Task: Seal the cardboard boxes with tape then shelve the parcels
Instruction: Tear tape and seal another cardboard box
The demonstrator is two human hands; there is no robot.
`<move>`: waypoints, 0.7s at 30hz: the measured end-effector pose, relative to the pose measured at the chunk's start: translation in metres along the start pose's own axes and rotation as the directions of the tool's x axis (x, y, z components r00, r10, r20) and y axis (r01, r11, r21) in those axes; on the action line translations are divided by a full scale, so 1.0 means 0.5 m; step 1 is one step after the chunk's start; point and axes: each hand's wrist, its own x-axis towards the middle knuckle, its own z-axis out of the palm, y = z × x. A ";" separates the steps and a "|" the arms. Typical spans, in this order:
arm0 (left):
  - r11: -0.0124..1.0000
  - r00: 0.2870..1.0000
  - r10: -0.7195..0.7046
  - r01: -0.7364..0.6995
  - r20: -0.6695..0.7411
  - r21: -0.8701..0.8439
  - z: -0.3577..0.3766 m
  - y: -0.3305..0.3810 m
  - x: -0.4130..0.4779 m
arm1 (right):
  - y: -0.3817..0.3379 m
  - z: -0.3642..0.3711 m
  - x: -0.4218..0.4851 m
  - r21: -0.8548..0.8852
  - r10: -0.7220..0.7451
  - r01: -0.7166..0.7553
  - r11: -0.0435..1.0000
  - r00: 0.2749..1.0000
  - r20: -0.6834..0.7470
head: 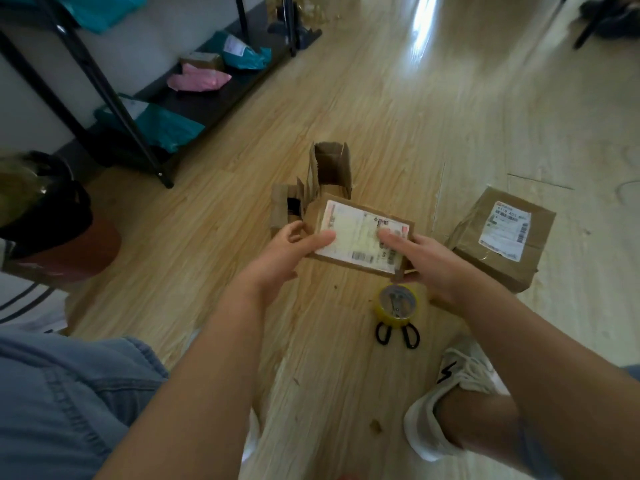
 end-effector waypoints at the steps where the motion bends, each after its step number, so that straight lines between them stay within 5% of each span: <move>1: 0.999 1.000 0.006 -0.006 -0.011 0.040 0.000 0.007 0.001 | -0.007 -0.008 0.002 -0.012 -0.009 0.009 1.000 1.000 0.006; 9: 0.992 0.979 -0.086 0.067 -0.185 -0.107 0.011 0.002 0.007 | -0.026 -0.022 -0.008 0.009 -0.086 0.087 0.996 0.993 -0.084; 17: 0.991 0.993 -0.116 0.114 -0.024 -0.064 0.039 -0.009 0.007 | -0.022 0.002 -0.016 0.019 -0.106 0.112 0.993 0.971 -0.213; 21: 0.987 0.992 -0.091 0.078 -0.088 -0.139 0.035 -0.007 0.014 | -0.028 -0.020 -0.017 0.097 -0.137 0.165 0.981 0.959 -0.248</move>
